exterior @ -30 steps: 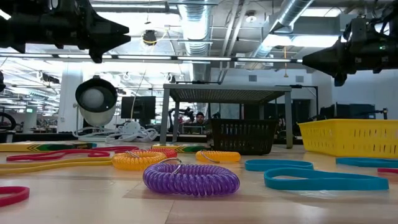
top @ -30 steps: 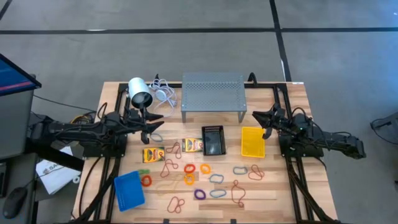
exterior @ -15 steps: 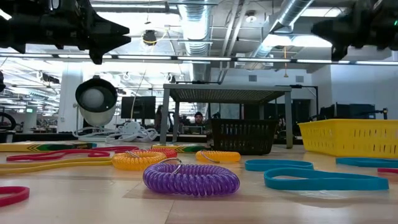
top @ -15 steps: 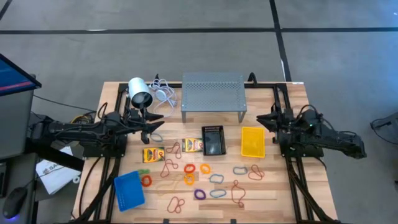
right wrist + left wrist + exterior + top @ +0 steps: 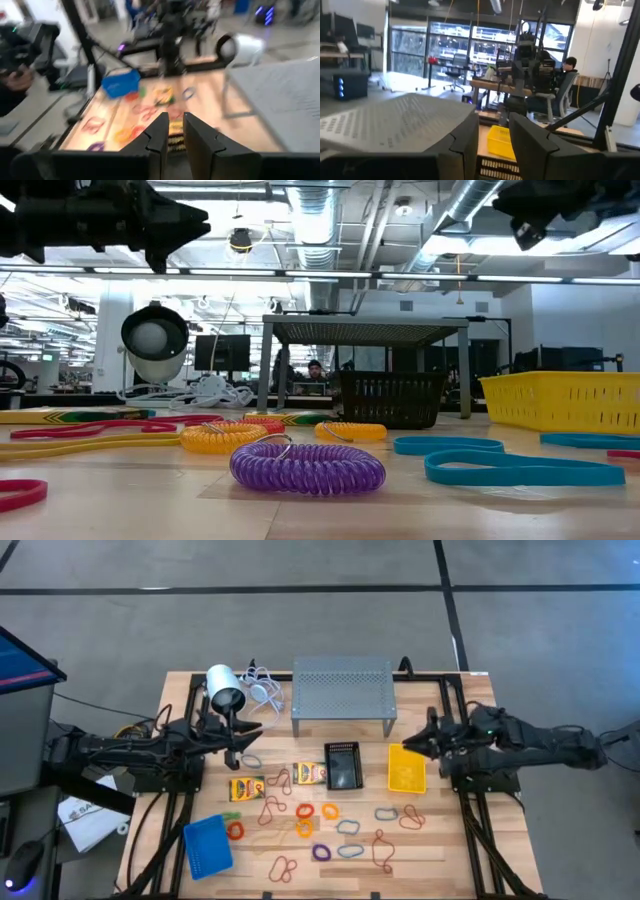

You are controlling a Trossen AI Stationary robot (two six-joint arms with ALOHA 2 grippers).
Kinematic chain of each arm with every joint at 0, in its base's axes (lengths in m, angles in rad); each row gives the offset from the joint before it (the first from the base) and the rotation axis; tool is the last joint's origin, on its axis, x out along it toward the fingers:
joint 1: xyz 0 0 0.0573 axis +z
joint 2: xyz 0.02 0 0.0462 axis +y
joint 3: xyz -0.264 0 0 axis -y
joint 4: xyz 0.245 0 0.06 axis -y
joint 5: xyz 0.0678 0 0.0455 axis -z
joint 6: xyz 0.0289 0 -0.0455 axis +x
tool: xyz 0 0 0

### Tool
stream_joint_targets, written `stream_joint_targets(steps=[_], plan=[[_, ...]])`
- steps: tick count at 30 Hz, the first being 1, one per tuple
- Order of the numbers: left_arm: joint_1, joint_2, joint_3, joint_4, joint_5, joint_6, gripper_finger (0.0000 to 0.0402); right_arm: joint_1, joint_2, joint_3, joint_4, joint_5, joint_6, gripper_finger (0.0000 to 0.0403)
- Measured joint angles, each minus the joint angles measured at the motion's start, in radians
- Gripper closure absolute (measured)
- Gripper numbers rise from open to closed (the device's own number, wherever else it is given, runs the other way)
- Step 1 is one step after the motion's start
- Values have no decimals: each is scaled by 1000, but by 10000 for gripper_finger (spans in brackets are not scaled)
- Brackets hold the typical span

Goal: Pick & Place Office Desk Supplies
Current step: Put the blue rubber band into the yellow basket

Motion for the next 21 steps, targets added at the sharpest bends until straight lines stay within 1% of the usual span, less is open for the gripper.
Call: stream_joint_targets(steps=[2,6,9,12,15,19,21], plan=[[0,1,0,-28,0,-5,298,41,60,38,-41,28,49,349],[0,1,0,-51,1,-6,298,114,156,97,-172,118,180,349],[0,0,0,-51,1,-6,298,166,222,144,-239,124,254,349],[0,0,0,-51,1,-6,298,214,273,193,-295,126,286,349],[0,0,0,-51,1,-5,298,241,304,249,-287,136,225,349],[0,0,0,-52,1,-4,298,240,328,282,-308,139,30,349],[0,0,0,-52,1,-4,298,234,334,282,-294,135,-16,349]])
